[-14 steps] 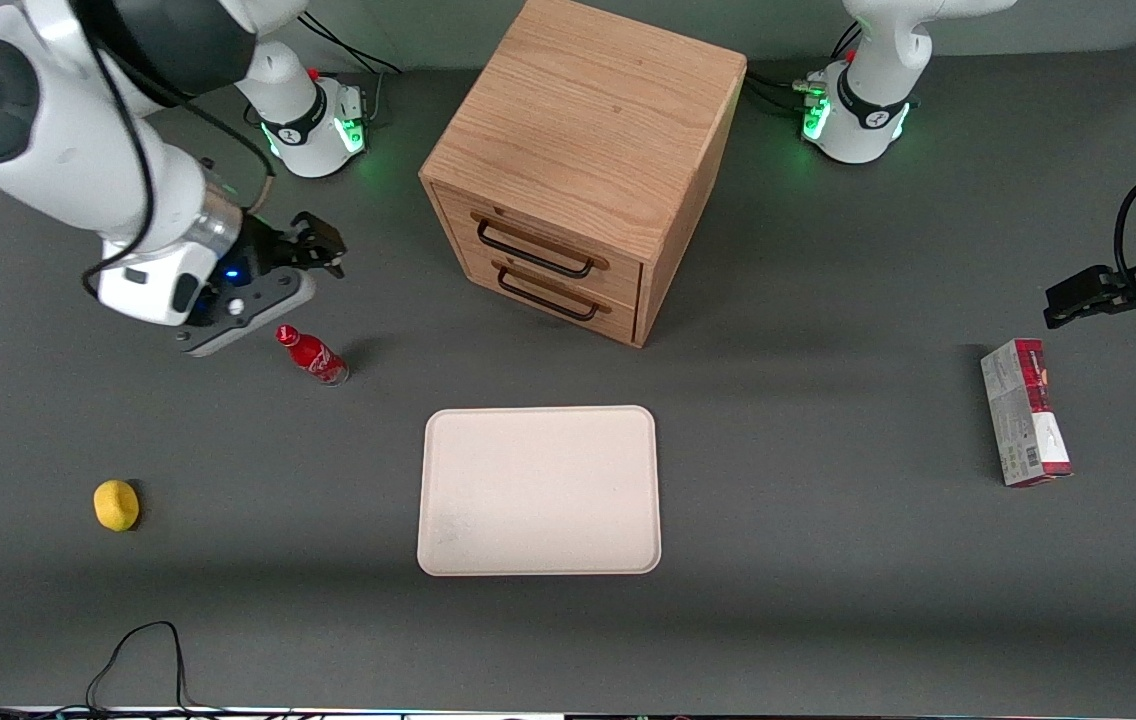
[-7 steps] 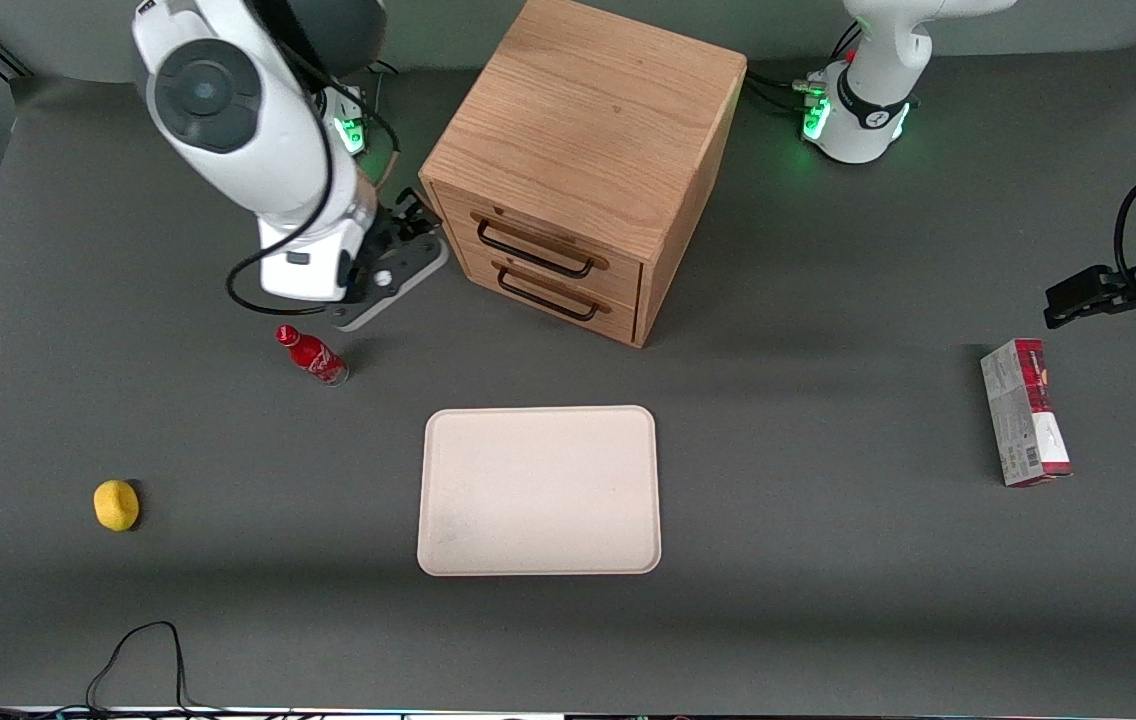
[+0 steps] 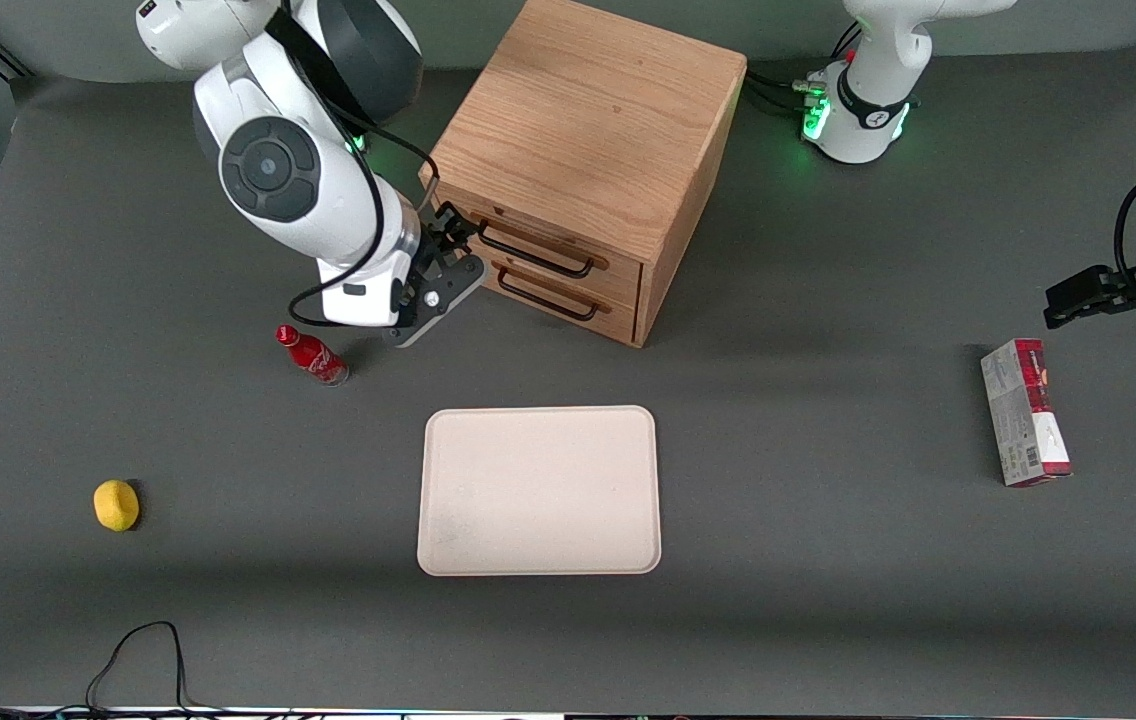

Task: Open upper drawer
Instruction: 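Move the right gripper toward the upper drawer's black handle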

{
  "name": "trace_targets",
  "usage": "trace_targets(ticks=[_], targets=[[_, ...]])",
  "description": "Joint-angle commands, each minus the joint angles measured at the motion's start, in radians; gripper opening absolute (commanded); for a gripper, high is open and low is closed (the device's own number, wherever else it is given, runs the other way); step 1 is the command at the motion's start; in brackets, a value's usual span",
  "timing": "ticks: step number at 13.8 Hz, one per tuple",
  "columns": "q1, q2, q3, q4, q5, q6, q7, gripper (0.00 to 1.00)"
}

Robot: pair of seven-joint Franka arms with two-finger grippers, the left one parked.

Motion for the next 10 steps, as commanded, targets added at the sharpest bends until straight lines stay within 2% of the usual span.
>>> trace_targets(ticks=[1,5,7,10], targets=[[0.027,0.036,-0.01,0.033,0.03,0.003,-0.08,1.0],[0.035,0.059,-0.01,0.031,0.032,0.003,-0.204,1.0],[0.04,0.065,-0.007,0.031,0.033,0.003,-0.207,1.0],[0.049,0.078,-0.004,0.031,0.082,0.003,-0.207,1.0]])
